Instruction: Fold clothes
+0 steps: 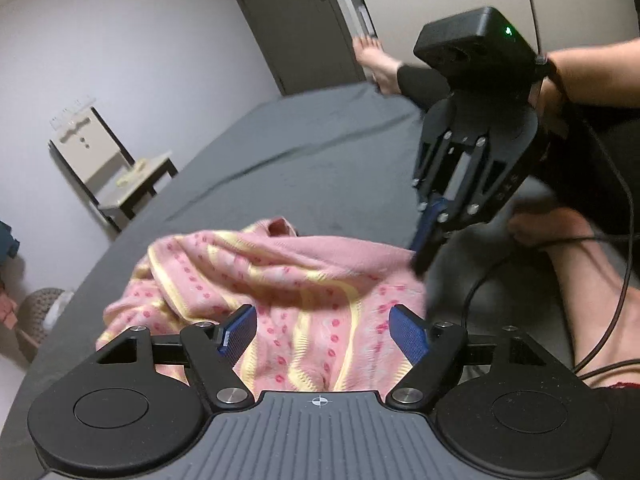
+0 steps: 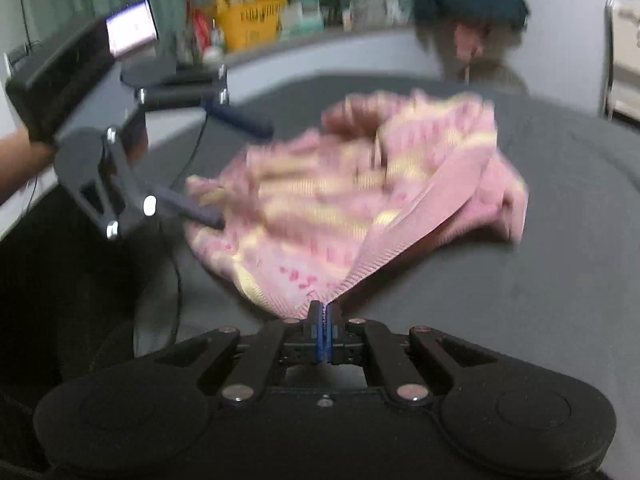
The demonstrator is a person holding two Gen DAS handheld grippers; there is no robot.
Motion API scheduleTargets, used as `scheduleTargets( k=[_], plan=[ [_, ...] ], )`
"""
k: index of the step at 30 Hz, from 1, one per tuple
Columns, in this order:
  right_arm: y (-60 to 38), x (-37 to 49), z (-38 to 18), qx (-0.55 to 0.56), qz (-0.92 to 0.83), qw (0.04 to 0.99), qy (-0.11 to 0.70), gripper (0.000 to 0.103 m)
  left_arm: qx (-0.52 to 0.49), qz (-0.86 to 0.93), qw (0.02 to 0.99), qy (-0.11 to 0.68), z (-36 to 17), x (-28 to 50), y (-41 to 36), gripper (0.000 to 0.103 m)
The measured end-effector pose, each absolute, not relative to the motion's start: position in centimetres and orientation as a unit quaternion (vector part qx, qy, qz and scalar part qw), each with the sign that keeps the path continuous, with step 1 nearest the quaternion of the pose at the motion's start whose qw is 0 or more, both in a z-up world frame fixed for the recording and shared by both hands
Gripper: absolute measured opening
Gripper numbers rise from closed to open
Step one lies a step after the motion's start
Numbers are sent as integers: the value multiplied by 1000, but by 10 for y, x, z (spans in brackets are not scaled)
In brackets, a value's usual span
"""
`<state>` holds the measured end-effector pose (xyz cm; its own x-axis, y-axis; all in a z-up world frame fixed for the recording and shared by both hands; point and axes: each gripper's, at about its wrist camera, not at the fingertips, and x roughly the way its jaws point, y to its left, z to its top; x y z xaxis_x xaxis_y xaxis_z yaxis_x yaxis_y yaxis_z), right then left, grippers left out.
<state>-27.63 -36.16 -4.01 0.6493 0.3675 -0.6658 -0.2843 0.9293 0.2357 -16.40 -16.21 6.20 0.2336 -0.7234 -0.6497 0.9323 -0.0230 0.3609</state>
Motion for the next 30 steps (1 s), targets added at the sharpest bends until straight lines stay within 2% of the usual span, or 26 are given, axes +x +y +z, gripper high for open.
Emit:
scheduleTargets(
  k=[2,3,9,10,11,12,14,18,19,20,21,30],
  plan=[
    [-365,-276,-43,69,176,904,383,3,397,-601,678,150,52,-167,-171,67],
    [-366,-273,-43,76,172,904,383,6,404,-599,673,157,46,-170,-176,55],
    [-383,-261,-50,136,141,902,386,18,443,-578,664,171,15,-183,-200,53],
    [-385,-258,-53,150,135,900,387,20,443,-576,664,175,13,-183,-202,44],
    [-387,-256,-55,163,128,898,388,25,447,-574,662,179,11,-183,-203,40],
    [-390,-252,-58,178,122,895,390,30,451,-572,660,184,9,-183,-205,38],
    [-396,-242,-68,216,109,886,396,32,459,-571,654,188,6,-184,-207,38],
    [-400,-227,-80,275,123,871,389,31,474,-578,639,180,3,-192,-208,38],
    [-400,-224,-82,286,130,867,386,26,477,-580,636,177,3,-194,-208,38],
    [-401,-223,-83,295,136,866,380,10,481,-577,637,173,2,-195,-208,38],
    [-401,-223,-82,303,143,866,371,7,484,-574,638,170,2,-196,-209,38],
    [-412,-240,-63,326,164,877,313,7,495,-561,647,151,7,-200,-213,38]
  ],
)
